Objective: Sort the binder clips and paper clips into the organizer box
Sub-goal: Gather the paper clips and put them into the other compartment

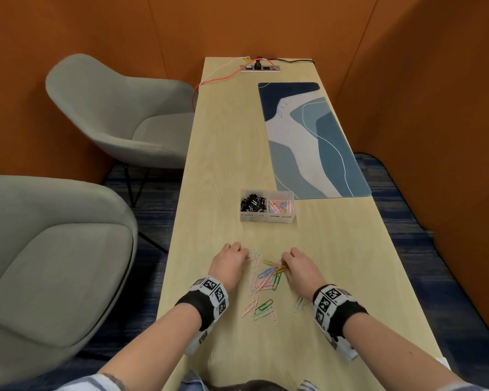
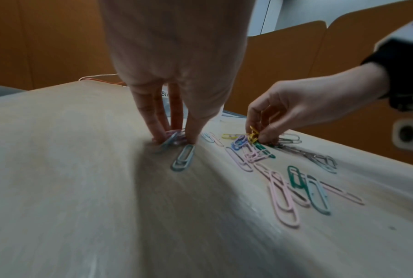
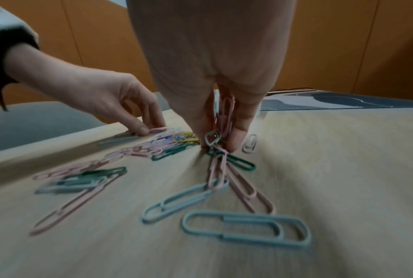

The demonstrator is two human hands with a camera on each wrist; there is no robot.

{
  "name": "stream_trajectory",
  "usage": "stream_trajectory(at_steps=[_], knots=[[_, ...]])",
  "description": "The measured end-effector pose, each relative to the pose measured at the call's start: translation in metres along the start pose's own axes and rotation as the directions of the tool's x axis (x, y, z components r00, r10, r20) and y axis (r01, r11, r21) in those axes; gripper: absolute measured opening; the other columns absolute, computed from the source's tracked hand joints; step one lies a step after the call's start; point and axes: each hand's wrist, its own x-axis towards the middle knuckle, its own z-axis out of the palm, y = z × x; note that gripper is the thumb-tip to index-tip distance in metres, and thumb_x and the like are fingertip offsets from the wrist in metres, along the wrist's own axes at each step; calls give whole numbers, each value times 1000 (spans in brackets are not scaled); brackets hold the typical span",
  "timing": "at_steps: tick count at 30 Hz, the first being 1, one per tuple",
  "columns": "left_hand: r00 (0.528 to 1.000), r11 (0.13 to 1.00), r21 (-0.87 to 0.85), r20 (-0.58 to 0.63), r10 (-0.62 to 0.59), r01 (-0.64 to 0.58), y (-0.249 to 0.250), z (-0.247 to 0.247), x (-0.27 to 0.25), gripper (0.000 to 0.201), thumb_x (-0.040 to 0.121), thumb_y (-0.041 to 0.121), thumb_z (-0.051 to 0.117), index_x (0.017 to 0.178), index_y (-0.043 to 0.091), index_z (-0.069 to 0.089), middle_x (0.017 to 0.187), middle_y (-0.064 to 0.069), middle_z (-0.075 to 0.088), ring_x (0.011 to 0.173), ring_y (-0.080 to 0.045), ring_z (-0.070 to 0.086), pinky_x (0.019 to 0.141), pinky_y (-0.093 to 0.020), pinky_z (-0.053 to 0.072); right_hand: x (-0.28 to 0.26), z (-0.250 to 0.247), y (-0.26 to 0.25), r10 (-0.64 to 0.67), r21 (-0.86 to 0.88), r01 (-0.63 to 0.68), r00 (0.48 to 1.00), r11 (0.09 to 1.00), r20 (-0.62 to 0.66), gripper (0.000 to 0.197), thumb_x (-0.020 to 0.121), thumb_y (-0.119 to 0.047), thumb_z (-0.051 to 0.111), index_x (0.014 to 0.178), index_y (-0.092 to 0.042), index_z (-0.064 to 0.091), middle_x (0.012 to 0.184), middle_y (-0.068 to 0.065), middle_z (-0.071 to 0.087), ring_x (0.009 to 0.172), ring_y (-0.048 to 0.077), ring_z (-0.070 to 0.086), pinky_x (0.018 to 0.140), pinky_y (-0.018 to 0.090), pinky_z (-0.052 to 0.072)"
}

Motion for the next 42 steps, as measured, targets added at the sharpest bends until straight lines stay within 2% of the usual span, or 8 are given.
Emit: stream_trajectory(at_steps=[9,15,19,23,30,35,38,42], knots=[[998,996,-89,58,-17,22,-2,-10,11,22,95,14,41,108,6,57,108,-13,55,100,-31,55,84,-37,45,28,-42,8,390,642,-326,920,694,45,15,76,-1,68,79,-15,67,61,-1,56,60,15,55,70,30,50],[992,957,-267,76,-101,118,-11,-11,16,15,86,11,55,100,7,61,100,-12,61,94,-29,58,79,-32,43,78,-87,4,435,880,-248,899,406,52,22,74,5,71,69,-14,62,70,10,62,53,18,55,61,29,51],[982,880,-439,22,-190,180,-14,-11,16,8,85,11,61,79,16,59,81,-2,60,79,-22,56,70,-26,41,119,-98,1,519,866,-244,854,437,-21,25,73,1,72,64,-19,60,80,11,64,70,22,60,87,41,55],[965,795,-559,38,-259,235,-15,-8,19,28,80,8,67,64,26,51,78,-2,65,74,-16,57,74,-29,48,135,-91,-3,531,730,-328,846,600,-56,25,78,-4,68,64,-22,58,84,9,64,92,29,65,86,38,55],[946,610,-745,85,-312,268,5,-18,33,22,75,-3,73,77,17,62,63,6,54,50,-2,52,48,-5,44,118,-88,-8,366,590,-241,925,770,-100,40,83,9,43,111,-6,68,116,12,68,116,27,57,103,37,45],[950,469,-844,133,-283,258,31,-45,63,26,78,-8,69,74,16,60,65,-1,59,45,-8,57,56,-25,54,84,-84,-3,315,553,-124,911,824,-265,46,79,9,39,105,-12,70,114,12,67,111,27,57,98,30,41],[944,468,-853,81,-319,232,48,-61,93,30,73,-6,72,67,19,57,59,-3,59,43,-10,57,59,-27,53,59,-66,7,383,592,-140,872,794,-307,36,80,8,43,101,-9,67,111,17,59,97,24,54,90,24,37],[934,551,-803,20,-357,228,68,-78,127,24,77,1,70,68,20,58,73,-4,67,65,-20,63,64,-26,55,57,-39,18,531,785,-353,847,509,37,30,82,-8,60,112,-8,59,108,15,61,87,23,57,87,42,53]])
